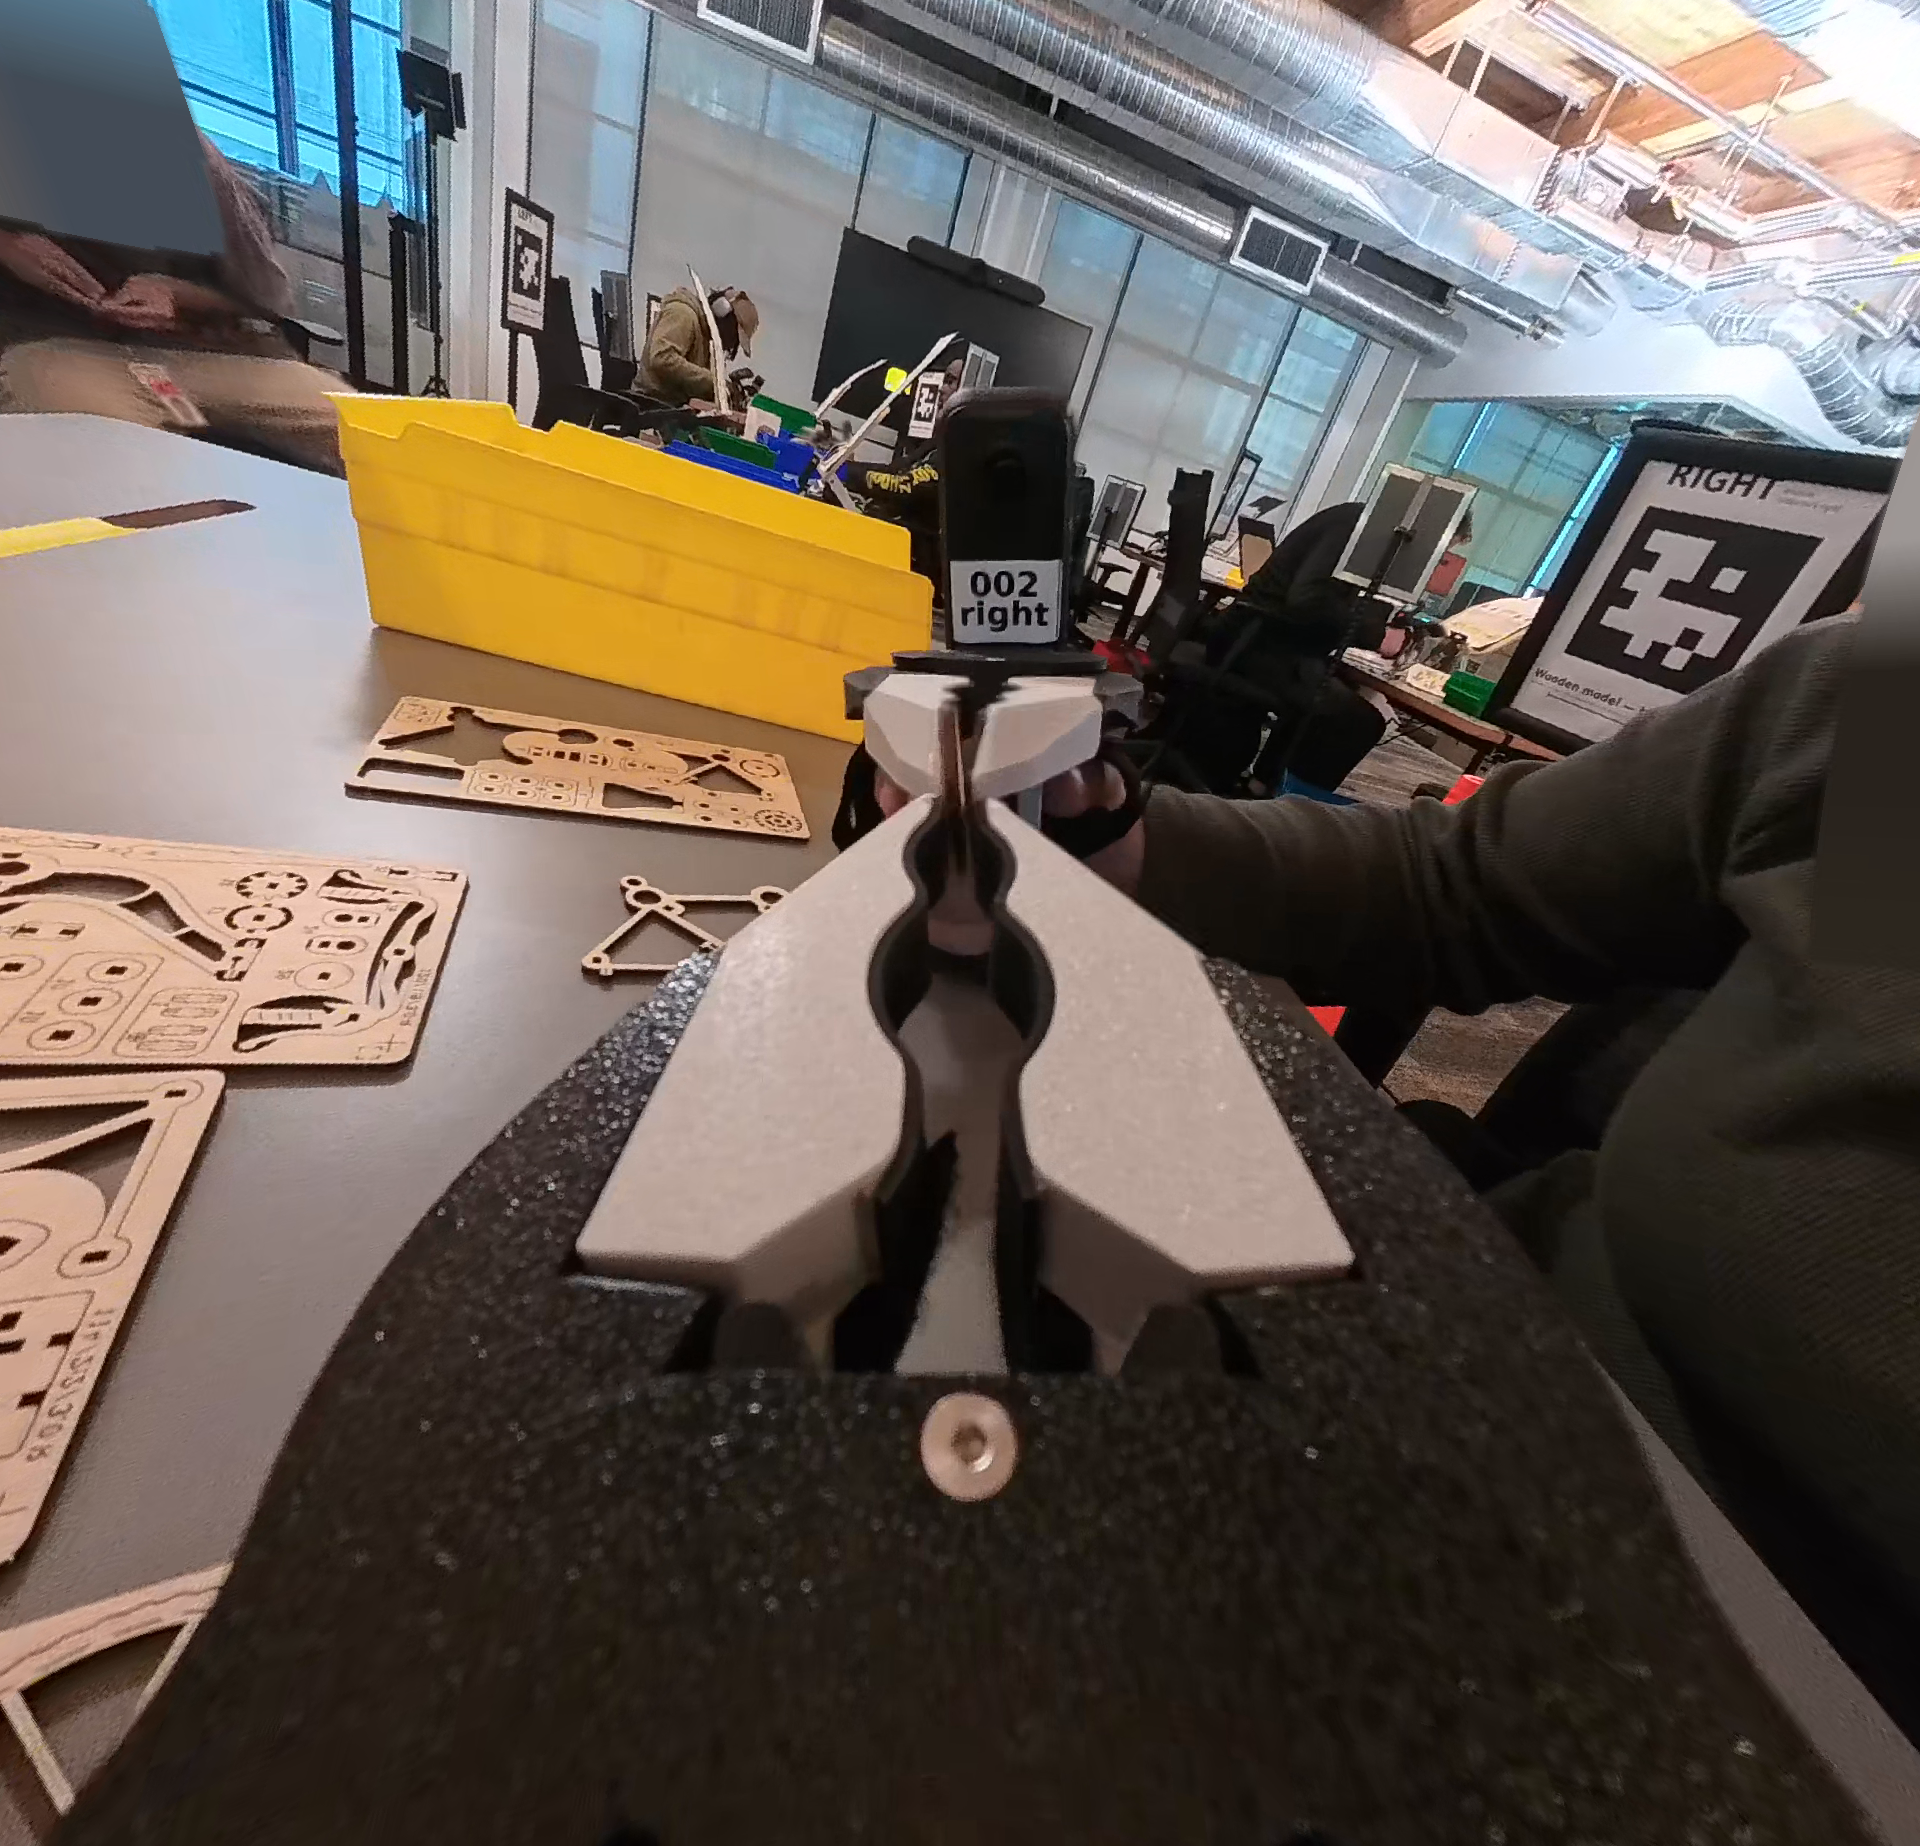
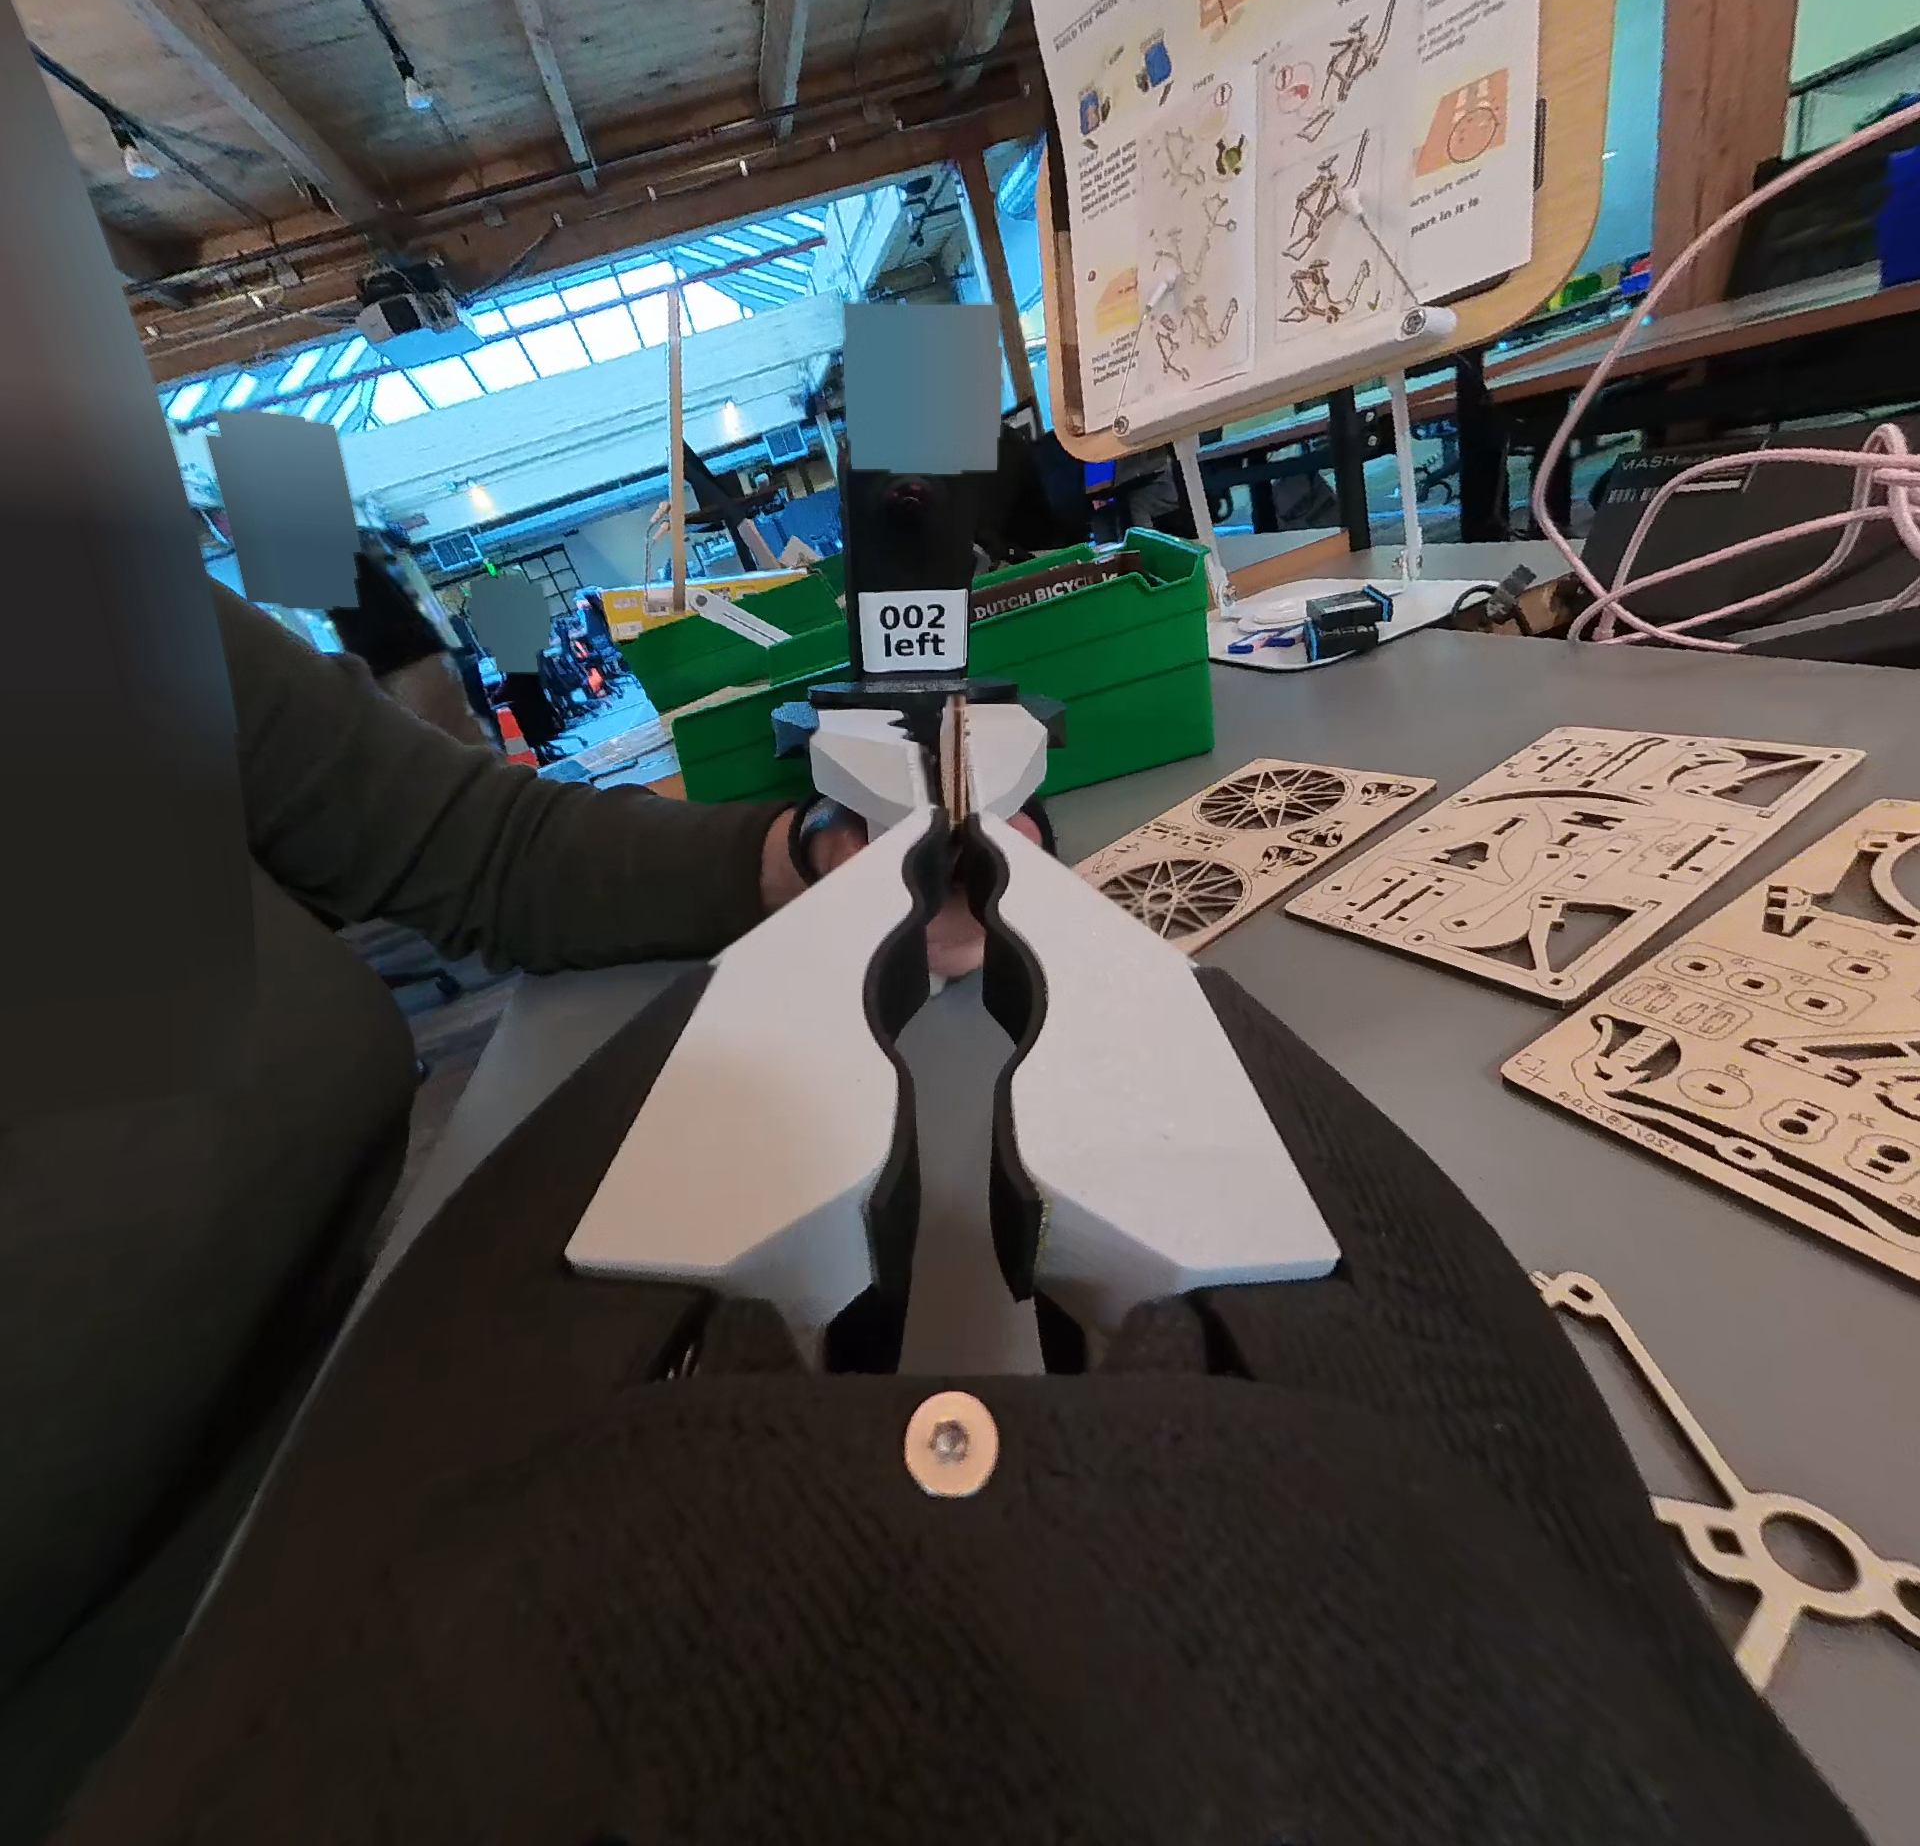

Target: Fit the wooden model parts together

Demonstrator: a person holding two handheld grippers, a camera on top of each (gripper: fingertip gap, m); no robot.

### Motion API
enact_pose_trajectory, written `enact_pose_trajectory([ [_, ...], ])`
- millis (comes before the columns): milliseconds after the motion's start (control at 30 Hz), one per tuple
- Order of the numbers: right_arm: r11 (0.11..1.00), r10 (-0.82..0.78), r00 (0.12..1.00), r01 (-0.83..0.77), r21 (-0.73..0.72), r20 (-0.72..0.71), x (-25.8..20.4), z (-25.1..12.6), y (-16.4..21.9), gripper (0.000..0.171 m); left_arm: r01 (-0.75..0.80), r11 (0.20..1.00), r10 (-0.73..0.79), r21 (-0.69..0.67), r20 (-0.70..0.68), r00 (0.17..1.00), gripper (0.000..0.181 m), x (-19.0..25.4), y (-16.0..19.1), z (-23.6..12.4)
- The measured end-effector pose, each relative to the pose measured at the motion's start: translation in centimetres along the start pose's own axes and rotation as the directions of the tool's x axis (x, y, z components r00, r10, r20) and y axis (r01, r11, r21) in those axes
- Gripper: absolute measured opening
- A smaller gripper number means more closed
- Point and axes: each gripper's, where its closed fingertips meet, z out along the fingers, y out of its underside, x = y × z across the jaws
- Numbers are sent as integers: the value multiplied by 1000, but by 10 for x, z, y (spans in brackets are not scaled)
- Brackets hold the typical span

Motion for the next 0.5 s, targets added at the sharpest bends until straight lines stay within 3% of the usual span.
enact_pose_trajectory([
  [167,998,54,998,-54,40,20,1,-3,-6,0,0,1000,0,-2,-14,1000,5,2,0,0],
  [500,1000,-10,1000,10,-7,-18,3,-1,1,0,20,1000,-20,-14,5,1000,0,-2,2,0],
])
